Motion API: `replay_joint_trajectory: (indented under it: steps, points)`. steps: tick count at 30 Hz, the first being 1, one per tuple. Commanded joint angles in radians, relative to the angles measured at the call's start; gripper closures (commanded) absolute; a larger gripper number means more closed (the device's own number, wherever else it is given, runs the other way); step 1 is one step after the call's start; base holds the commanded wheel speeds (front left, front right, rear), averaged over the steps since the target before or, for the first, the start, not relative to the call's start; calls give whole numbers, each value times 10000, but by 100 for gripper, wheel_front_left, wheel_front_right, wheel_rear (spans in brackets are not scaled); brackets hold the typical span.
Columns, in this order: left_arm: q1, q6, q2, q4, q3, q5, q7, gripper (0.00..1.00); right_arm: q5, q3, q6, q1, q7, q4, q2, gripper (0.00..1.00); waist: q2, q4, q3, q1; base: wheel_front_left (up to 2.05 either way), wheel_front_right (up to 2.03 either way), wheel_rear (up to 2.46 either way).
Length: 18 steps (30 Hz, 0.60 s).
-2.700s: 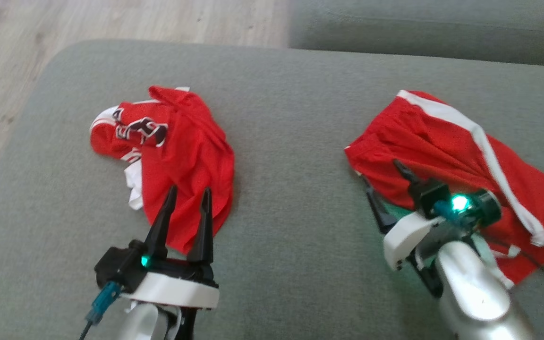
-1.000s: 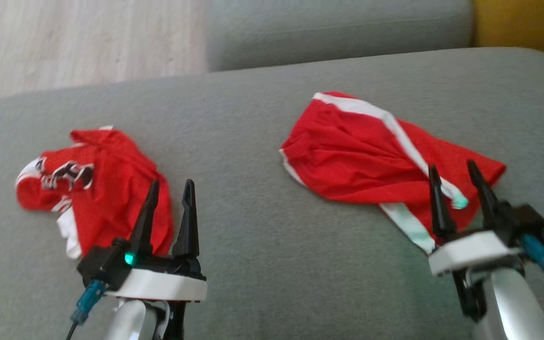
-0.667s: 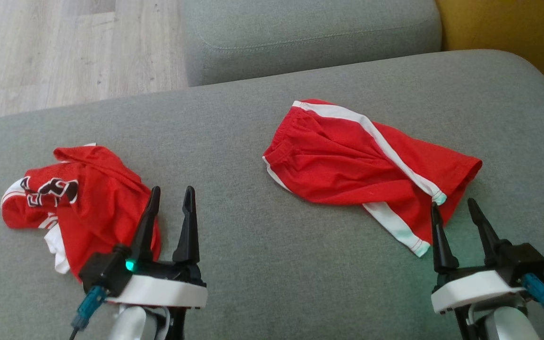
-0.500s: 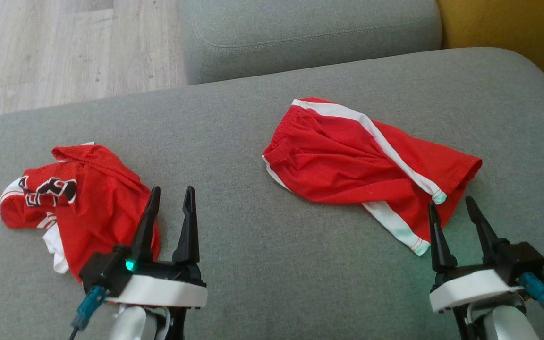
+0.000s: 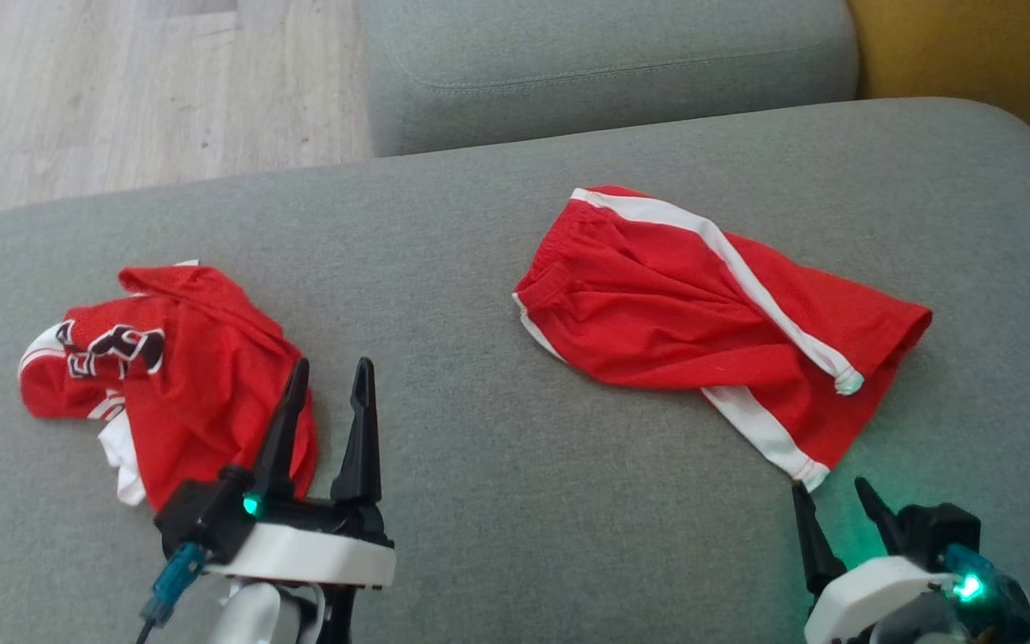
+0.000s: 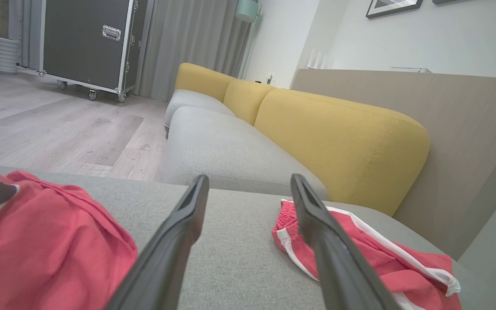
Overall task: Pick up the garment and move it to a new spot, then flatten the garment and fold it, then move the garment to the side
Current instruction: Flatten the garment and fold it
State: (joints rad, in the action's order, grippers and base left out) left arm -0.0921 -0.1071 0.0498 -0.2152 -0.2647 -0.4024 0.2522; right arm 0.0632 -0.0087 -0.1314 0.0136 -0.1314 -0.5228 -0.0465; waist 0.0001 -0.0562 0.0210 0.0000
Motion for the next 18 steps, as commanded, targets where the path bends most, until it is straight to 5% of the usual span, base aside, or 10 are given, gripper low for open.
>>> replay_joint_trajectory:
  steps: [1, 18]
  points:
    - [-280, -70, 5, 264, 247, 51, 95, 0, 217, 276, 7, 430, 14, 146, -38, 0, -1, 73, 37, 0, 0, 0, 0]
    - [-456, -93, 5, 244, 300, 165, 95, 0, 2024, 1002, 7, 1142, 54, -1455, -38, 0, -1, 308, 321, 0, 0, 0, 0]
